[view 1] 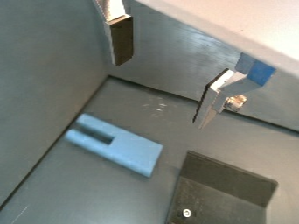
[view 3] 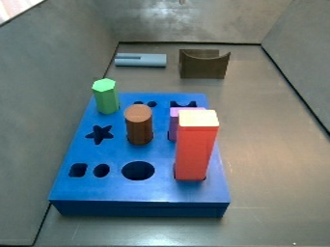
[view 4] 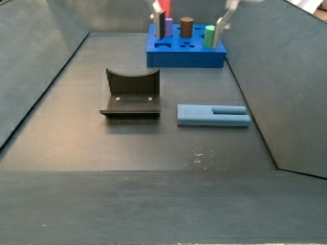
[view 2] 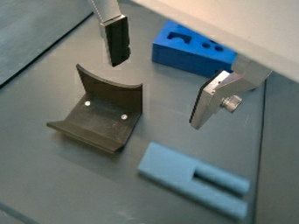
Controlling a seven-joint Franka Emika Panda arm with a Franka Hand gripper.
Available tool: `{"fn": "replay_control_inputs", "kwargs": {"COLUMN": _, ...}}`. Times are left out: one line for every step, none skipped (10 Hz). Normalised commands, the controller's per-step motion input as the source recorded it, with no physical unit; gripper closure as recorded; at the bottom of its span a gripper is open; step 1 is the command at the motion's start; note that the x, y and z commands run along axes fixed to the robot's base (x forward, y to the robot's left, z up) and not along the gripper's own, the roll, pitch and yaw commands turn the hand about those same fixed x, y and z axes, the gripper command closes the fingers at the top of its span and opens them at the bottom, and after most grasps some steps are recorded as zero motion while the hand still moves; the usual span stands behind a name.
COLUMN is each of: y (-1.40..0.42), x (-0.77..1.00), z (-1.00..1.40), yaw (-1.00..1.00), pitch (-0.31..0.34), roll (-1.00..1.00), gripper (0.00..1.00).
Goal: Pick up the square-circle object. Move up. Rotate the square-circle object. Place the square-circle object on the fixture. Regrasp the square-circle object. Move to above the board. Insert the square-circle object.
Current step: Pick up the square-circle object.
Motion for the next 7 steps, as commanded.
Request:
{"fn": "replay_control_inputs", "kwargs": {"y": 0.15, "x": 0.25, "z": -0.26, "yaw": -0.86, "pitch": 0.000, "roll": 0.00, "gripper": 0.00}}
{"fn": "replay_control_inputs", "kwargs": {"y": 0.07, "x": 0.13, "z": -0.32, "yaw": -0.95, "pitch": 0.000, "roll": 0.00, "gripper": 0.00}}
{"fn": "replay_control_inputs", "kwargs": {"y": 0.00, "x": 0.01, "z": -0.37, "yaw": -1.00, "pitch": 0.000, "roll": 0.00, "gripper": 0.00}}
{"fn": "replay_control_inputs", "kwargs": {"y": 0.00, "x": 0.00, "z": -0.42, "yaw": -1.00, "pitch": 0.000, "roll": 0.00, "gripper": 0.00}}
{"fn": "replay_control_inputs", "kwargs": {"y": 0.00, "x": 0.00, "z": -0.25, "yaw": -1.00, "pitch": 0.000, "roll": 0.00, "gripper": 0.00}}
{"fn": "replay_control_inputs", "kwargs": {"y": 0.00, "x": 0.00, "z": -0.19, "yaw": -1.00, "pitch": 0.000, "roll": 0.00, "gripper": 0.00}}
{"fn": "replay_control_inputs", "kwargs": {"y": 0.00, "x": 0.00, "z": -0.25, "yaw": -1.00, "pitch": 0.000, "roll": 0.00, "gripper": 0.00}}
